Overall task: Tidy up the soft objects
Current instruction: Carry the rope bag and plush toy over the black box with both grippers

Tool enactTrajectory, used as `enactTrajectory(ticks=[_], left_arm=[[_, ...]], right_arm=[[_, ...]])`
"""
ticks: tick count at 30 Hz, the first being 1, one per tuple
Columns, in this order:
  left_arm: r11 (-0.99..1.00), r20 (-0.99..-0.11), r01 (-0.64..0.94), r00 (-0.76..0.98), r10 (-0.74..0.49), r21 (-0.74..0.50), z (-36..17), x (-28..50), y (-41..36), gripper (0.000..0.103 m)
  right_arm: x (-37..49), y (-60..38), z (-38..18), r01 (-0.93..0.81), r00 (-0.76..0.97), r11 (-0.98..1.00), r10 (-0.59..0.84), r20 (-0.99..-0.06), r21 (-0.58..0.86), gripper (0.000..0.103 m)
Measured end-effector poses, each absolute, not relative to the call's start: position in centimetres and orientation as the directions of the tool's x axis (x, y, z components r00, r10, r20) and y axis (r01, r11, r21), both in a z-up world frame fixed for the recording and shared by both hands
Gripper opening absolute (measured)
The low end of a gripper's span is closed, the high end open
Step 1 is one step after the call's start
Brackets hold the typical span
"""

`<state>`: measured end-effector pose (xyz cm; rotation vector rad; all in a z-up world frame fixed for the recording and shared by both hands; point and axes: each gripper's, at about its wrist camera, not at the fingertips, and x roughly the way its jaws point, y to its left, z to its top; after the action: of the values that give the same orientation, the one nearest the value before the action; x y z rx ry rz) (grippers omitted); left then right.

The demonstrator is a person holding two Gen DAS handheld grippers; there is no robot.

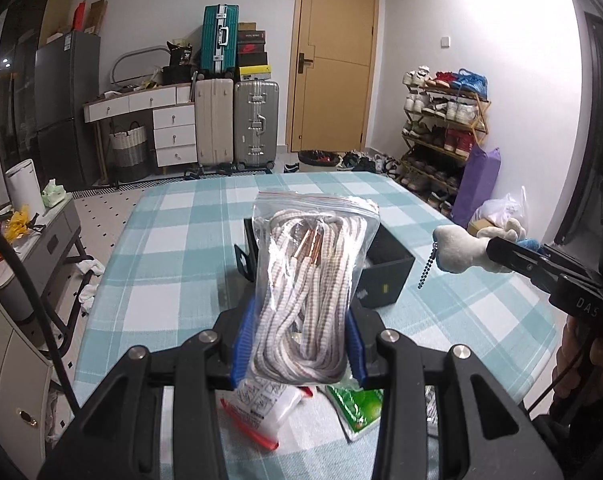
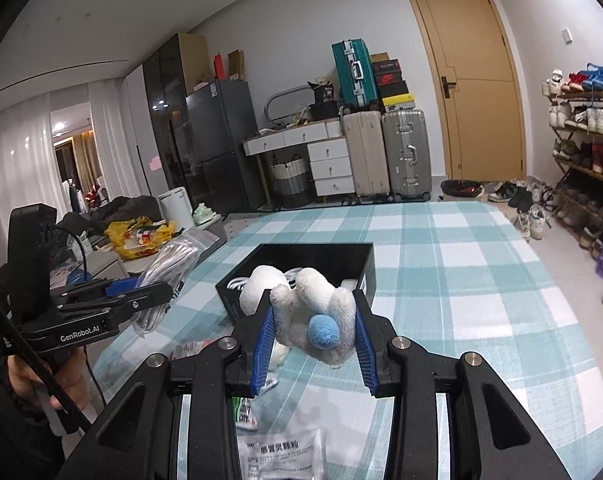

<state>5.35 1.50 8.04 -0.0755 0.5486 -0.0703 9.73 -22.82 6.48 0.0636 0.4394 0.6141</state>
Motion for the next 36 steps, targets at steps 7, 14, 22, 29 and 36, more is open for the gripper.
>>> enactTrajectory(ticks=[7,14,22,29,36], left_arm=[[0.996,-0.504,0.042,0.861,-0.074,-0.075,9.2,6.8,1.4,0.038],[0.997,-0.507,0.035,0.860,-0.064,-0.066,9.2,8.5,1.2,0.038],[0.997,-0.516,0.031,0.855,-0.061,-0.067,9.1,10.4,1.1,0.038],[0.998,-0.537,0.032,0.842,-0.056,-0.054,8.9,12.8,0.9,0.038],[0.998,-0.570,0.034,0.820,-0.062,-0.060,7.9,15.1,0.9,0.038]], right_arm=[[10.8,-22.4,8.5,-0.537,0.748,0.826,0.561,-0.356,0.173,0.036],[11.6,-21.6,9.4,-0.534,0.756,0.831,0.552,-0.351,0.157,0.036],[13.4,-20.8,9.6,-0.526,0.753,0.835,0.545,-0.368,0.161,0.036],[15.4,-19.8,9.2,-0.529,0.743,0.836,0.540,-0.395,0.147,0.036],[17.7,-19.1,8.2,-0.544,0.719,0.828,0.543,-0.434,0.134,0.036]])
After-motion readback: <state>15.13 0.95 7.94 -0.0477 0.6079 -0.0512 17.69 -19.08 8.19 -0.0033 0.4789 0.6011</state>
